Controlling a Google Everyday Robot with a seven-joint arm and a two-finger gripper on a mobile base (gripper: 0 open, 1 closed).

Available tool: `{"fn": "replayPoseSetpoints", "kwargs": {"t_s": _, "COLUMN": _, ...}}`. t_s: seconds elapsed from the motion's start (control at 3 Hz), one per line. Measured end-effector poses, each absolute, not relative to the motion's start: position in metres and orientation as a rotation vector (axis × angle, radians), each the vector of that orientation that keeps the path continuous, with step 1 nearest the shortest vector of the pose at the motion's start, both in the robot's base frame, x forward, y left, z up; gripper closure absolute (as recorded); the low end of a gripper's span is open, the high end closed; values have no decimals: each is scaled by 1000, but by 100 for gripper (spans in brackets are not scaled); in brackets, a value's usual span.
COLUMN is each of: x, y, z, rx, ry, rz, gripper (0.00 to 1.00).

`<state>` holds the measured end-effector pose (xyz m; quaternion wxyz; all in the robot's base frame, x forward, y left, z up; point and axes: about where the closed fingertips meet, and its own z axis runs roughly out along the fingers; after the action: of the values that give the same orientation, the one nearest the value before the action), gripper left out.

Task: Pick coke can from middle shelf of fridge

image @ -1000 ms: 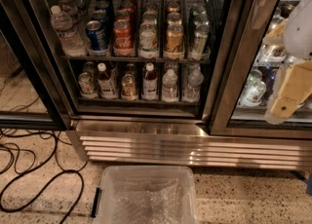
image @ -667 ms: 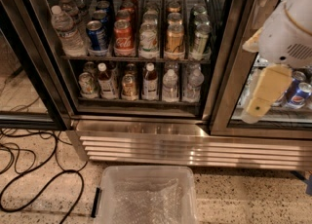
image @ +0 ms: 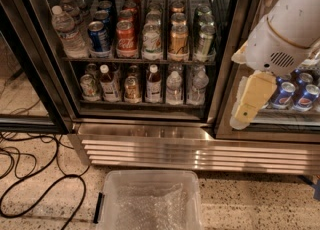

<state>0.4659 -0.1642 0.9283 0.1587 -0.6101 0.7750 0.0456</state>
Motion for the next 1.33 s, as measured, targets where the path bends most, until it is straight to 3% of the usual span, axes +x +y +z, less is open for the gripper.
{"fn": "replayPoseSetpoints", "kwargs": {"t_s": 0.33, "x": 469, "y": -140, "z": 908, "rx": -1697, "ry": 2212, "rz": 157, "gripper": 0}}
{"fn": "replayPoseSetpoints", "kwargs": {"t_s": 1.0, "x": 494, "y": -53, "z": 824, "rx": -1458, "ry": 2312, "rz": 383, "gripper": 0}}
{"fn": "replayPoseSetpoints", "kwargs": {"t_s": 1.33, "x": 495, "y": -53, "z": 823, "rx": -1435, "ry": 2326, "rz": 389, "gripper": 0}}
